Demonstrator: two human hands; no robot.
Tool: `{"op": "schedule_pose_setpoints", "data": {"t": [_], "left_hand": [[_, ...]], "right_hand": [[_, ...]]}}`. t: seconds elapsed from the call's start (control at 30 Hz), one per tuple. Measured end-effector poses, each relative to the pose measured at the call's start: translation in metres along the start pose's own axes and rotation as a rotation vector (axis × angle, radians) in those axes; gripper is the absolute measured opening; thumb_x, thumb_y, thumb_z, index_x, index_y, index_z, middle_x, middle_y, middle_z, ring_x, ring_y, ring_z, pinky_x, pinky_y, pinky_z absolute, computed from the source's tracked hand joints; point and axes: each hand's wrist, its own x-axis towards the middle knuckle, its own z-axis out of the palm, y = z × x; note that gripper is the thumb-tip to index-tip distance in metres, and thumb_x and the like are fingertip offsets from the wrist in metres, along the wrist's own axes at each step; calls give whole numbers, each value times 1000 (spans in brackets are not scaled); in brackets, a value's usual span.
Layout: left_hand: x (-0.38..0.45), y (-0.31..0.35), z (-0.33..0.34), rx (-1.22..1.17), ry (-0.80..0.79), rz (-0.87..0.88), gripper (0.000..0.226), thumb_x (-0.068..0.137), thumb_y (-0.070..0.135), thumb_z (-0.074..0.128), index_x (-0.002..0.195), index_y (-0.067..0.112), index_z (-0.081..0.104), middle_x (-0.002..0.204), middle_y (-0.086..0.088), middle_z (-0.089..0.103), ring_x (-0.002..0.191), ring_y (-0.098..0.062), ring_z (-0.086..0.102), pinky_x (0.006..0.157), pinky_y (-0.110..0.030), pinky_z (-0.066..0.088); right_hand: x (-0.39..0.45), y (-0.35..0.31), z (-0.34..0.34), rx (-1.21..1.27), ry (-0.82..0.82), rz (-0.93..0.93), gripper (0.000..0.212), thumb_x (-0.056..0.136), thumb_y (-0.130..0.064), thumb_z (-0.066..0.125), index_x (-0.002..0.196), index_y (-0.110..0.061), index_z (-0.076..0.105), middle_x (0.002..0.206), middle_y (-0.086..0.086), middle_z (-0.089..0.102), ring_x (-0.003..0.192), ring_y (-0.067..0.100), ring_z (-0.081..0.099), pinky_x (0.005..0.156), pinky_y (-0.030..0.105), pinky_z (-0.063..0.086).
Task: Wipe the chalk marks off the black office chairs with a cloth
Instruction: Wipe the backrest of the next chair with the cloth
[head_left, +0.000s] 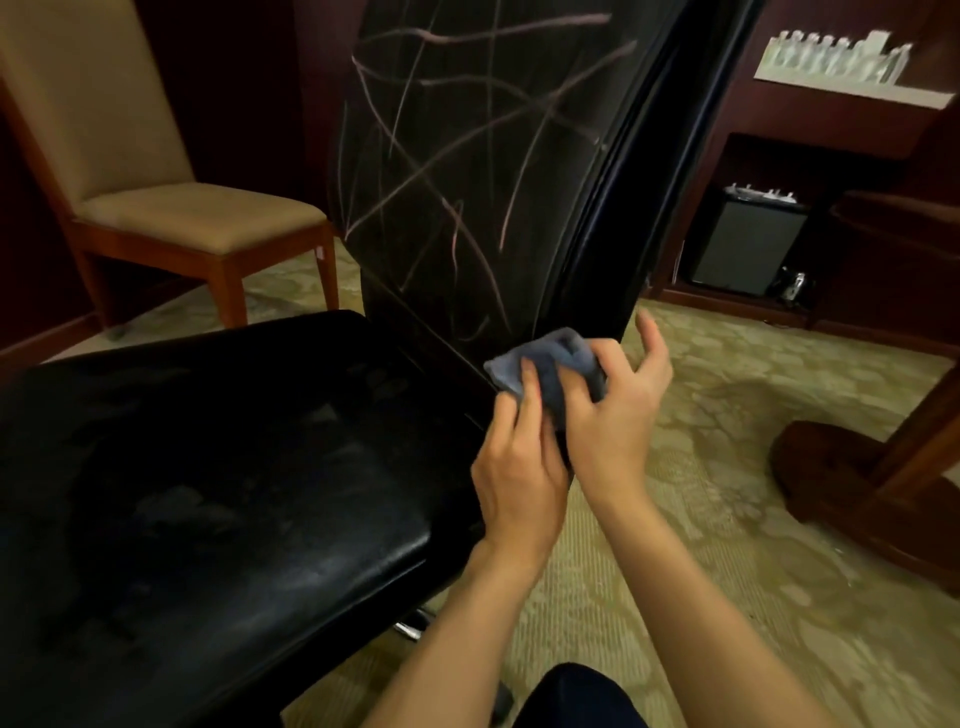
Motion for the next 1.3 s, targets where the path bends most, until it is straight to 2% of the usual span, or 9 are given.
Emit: {"op": "schedule_pose_setpoints", "data": {"t": [0.27, 0.4, 0.6, 0.7, 0.8, 0.9, 1.03, 1.17, 1.3], "left_hand": [[-25, -26, -1, 200, -605, -269, 46, 104, 27, 43, 150, 27, 42, 144, 3, 48, 124, -24, 54, 99, -38, 45], [-24, -38, -10, 172, -563, -284, 44, 100, 25, 48, 144, 30, 52, 132, 7, 57, 120, -17, 50, 99, -31, 43], [17, -47, -21, -245, -402, -405, 30, 95, 24, 65, 124, 19, 70, 101, 5, 65, 93, -1, 62, 86, -23, 52], [40, -55, -23, -527, -388, -630, 49, 94, 19, 67, 140, 30, 53, 109, 13, 65, 94, 7, 61, 88, -20, 54], [58, -72, -25, -701, -593, -872, 47, 93, 12, 68, 134, 28, 52, 114, 0, 70, 96, -10, 70, 87, -31, 59], [68, -91, -26, -694, -714, -808, 19, 93, 7, 65, 107, 18, 71, 105, -7, 75, 98, -19, 72, 95, -44, 56], [88, -110, -12, -66, -594, -394, 11, 89, 32, 70, 97, 26, 74, 93, 6, 61, 89, -15, 62, 78, -38, 55], [108, -107, 9, -187, -631, -618, 31, 77, 53, 59, 97, 35, 72, 88, 6, 73, 90, -19, 70, 80, -42, 59], [107, -114, 32, -362, -683, -751, 48, 70, 46, 53, 115, 37, 65, 104, 2, 73, 100, -21, 70, 89, -42, 58]], "right_hand": [[-46, 75, 9, -251, -203, 341, 10, 87, -13, 68, 96, -7, 66, 128, 19, 49, 123, 39, 43, 97, 42, 39], [-68, 69, 3, -255, -95, 377, 6, 88, -16, 70, 85, -16, 64, 95, 5, 46, 98, 28, 46, 77, 30, 31], [-42, 46, 10, -74, -118, 364, 9, 90, -23, 67, 80, -23, 67, 57, -3, 51, 55, 10, 49, 53, 38, 39], [-35, 25, 18, 172, -105, 385, 12, 93, -13, 65, 85, -19, 70, 65, 12, 60, 58, 13, 60, 56, 43, 49], [-32, 18, 27, 318, -121, 439, 14, 95, -8, 62, 95, -17, 72, 82, 10, 71, 79, 22, 72, 69, 38, 59], [-29, 16, 40, 393, -112, 548, 10, 97, -12, 60, 100, -14, 70, 86, 10, 74, 78, 26, 73, 67, 31, 59], [-27, 22, 74, 412, 15, 703, 8, 99, -15, 58, 98, -14, 66, 78, 8, 73, 70, 27, 72, 63, 38, 59], [-18, 31, 104, 384, 161, 754, 12, 99, -12, 57, 94, -21, 64, 88, 15, 71, 89, 33, 71, 79, 53, 57], [-7, 39, 130, 379, 329, 833, 17, 97, -7, 55, 101, -22, 62, 101, 15, 70, 97, 32, 69, 85, 46, 56]]}}
